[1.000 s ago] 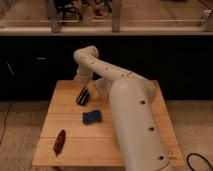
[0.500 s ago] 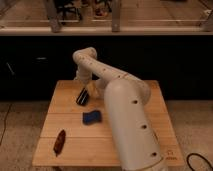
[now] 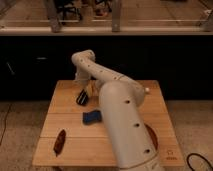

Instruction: Place the eraser in the ceramic cup

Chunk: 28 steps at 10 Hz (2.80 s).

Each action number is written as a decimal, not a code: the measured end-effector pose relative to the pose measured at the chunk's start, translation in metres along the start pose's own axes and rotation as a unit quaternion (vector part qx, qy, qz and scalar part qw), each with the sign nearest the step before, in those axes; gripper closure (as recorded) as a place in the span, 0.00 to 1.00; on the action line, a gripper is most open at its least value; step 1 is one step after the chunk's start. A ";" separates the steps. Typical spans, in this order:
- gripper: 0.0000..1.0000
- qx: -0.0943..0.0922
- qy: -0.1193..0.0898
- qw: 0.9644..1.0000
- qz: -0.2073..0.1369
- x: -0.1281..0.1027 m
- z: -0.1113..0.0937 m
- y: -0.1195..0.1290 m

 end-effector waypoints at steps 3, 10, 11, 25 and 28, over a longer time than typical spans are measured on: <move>0.20 0.002 0.000 1.000 -0.006 -0.002 0.011 0.000; 0.20 -0.003 -0.009 1.000 -0.010 -0.005 0.034 0.007; 0.20 -0.004 -0.011 1.000 -0.010 -0.005 0.036 0.008; 1.00 0.037 -0.019 0.999 -0.019 -0.015 0.005 0.004; 1.00 0.059 -0.021 0.998 -0.023 -0.018 -0.016 -0.001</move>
